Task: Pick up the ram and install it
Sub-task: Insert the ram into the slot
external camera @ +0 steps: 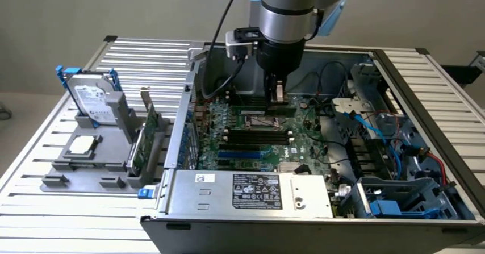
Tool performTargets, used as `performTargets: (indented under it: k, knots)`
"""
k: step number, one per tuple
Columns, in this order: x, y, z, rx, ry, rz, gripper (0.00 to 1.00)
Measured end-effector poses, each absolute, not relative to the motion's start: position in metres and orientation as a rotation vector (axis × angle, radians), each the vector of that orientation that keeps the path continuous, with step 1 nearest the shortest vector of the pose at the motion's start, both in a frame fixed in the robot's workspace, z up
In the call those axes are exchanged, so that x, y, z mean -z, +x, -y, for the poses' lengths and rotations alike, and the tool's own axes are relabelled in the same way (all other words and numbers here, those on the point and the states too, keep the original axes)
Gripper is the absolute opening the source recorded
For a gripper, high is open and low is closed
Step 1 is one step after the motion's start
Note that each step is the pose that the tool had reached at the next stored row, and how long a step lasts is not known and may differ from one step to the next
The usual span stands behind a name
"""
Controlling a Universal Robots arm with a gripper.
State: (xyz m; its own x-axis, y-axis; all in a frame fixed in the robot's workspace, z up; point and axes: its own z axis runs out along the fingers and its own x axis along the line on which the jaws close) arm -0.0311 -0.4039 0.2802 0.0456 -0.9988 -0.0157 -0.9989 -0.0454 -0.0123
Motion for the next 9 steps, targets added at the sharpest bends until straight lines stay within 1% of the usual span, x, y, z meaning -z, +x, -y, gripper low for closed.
performTargets:
  k: [9]
  knots:
    - [-0.264, -0.031, 0.415, -0.004, -2.26, -2.154, 0.14]
